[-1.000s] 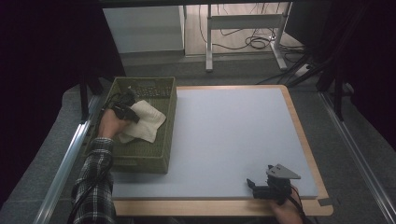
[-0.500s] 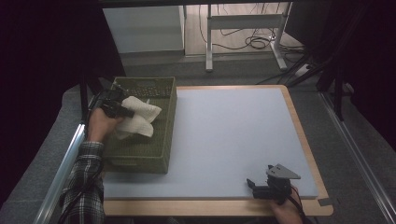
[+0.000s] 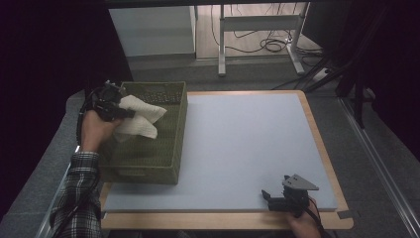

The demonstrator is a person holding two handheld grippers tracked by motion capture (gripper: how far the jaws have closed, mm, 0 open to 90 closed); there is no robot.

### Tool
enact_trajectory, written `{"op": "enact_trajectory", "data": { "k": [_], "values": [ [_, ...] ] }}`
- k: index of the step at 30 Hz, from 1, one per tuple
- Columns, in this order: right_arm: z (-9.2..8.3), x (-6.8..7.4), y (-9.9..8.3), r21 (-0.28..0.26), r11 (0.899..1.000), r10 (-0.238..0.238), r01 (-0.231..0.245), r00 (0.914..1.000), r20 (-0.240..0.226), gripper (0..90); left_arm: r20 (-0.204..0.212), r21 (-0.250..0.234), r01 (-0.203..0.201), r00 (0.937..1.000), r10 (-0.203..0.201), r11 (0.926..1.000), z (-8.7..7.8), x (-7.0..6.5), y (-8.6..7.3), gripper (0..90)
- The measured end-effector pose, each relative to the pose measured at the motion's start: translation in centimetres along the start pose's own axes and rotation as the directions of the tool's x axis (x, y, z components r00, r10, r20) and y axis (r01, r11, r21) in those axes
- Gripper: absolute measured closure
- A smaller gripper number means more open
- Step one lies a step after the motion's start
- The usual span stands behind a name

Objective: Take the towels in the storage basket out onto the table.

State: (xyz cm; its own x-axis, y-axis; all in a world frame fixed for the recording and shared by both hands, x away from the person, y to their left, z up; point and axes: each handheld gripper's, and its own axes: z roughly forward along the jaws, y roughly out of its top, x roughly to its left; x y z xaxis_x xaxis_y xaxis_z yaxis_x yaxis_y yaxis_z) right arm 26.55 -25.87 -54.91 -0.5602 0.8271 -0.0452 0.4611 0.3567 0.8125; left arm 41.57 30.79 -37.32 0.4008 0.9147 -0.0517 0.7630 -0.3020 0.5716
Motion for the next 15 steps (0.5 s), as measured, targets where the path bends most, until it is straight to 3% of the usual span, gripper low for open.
{"op": "enact_trajectory", "data": {
  "k": [15],
  "values": [
    [0.0,0.0,0.0,0.000,1.000,0.002,-0.002,1.0000,0.000,0.7,-0.009,-0.093,-0.035,0.9994,0.034,0.9950,-3.7,-1.3,1.4,82.4]
  ]
}}
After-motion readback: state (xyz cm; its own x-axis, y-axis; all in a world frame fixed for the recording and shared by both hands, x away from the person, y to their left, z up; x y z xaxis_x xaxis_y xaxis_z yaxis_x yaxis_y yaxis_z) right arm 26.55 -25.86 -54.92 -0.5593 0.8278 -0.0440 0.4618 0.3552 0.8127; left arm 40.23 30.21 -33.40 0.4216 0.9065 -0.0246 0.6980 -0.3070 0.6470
